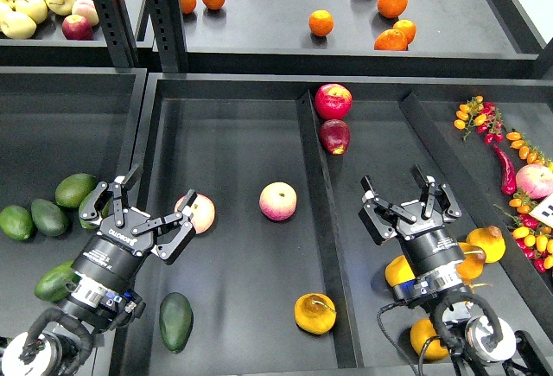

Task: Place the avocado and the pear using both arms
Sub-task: 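Move the left gripper toward the dark green avocado near the pink apple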

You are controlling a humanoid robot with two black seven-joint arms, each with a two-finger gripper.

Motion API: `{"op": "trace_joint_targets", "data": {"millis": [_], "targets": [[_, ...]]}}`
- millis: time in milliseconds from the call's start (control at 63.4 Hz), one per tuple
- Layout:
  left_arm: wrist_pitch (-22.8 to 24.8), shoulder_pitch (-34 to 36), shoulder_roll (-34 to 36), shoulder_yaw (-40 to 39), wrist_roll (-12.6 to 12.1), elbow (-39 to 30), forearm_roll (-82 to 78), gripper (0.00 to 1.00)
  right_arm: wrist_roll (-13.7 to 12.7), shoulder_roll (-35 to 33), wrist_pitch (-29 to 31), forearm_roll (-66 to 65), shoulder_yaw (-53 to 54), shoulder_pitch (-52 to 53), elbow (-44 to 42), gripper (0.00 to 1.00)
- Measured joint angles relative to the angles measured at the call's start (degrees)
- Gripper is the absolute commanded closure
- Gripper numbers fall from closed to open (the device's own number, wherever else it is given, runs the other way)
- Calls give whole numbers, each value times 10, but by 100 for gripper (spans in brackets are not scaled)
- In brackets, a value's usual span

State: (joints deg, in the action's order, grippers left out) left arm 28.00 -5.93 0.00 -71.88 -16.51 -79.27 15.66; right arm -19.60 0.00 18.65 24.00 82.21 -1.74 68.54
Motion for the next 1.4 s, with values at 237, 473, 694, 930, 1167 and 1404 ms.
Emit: {"op": "trace_joint_targets", "data": {"millis": [237, 473, 694, 930, 1167, 1404], "targets": [[0, -1, 0, 0, 1, 1, 0, 0, 0, 0, 1, 0, 0, 0, 1, 0], [0, -2, 0, 0, 1, 1, -1, 0, 1, 0, 1, 0, 0, -1, 1, 0], [0, -2, 0, 2, 1, 1, -1, 0, 1, 0, 1, 0, 0, -2, 1, 0], [0, -2, 0, 25, -6, 1, 0, 0, 0, 0, 1, 0, 0, -5, 5, 0], [0, 3, 0, 48, -11, 3, -2, 0, 0, 0, 1, -1, 0, -11, 15, 0], [0, 48, 15, 63, -17, 2, -72, 0, 0, 0, 1, -1, 1, -16, 23, 0]]}}
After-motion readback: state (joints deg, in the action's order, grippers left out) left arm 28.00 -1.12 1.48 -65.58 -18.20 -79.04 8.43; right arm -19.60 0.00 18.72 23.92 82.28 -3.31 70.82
